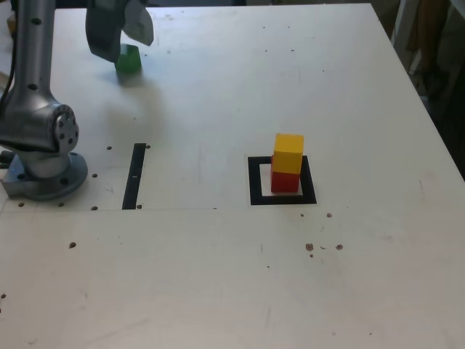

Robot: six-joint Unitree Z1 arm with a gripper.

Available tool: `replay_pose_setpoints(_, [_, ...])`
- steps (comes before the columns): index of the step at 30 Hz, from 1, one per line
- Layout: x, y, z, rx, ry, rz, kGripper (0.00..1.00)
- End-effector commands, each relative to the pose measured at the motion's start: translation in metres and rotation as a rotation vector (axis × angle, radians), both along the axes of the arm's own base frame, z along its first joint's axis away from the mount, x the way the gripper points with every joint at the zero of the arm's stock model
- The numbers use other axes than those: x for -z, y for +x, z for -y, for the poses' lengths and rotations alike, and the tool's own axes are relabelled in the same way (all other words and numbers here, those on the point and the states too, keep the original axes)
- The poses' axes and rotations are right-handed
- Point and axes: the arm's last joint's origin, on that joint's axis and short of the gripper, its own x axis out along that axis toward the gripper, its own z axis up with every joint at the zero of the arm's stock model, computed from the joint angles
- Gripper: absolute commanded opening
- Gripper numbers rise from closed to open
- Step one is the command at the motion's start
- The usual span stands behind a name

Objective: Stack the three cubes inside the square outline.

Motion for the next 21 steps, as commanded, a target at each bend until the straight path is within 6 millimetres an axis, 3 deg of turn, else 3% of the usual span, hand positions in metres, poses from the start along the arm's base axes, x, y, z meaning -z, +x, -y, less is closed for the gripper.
replay_pose_setpoints(1, [0.0029, -0.0003, -0.0021, -0.003, -0.012, 0.005, 0.81])
replay_pose_setpoints(21, [0.0113, -0.0043, -0.0111, -0.015, -0.012, 0.004, 0.34])
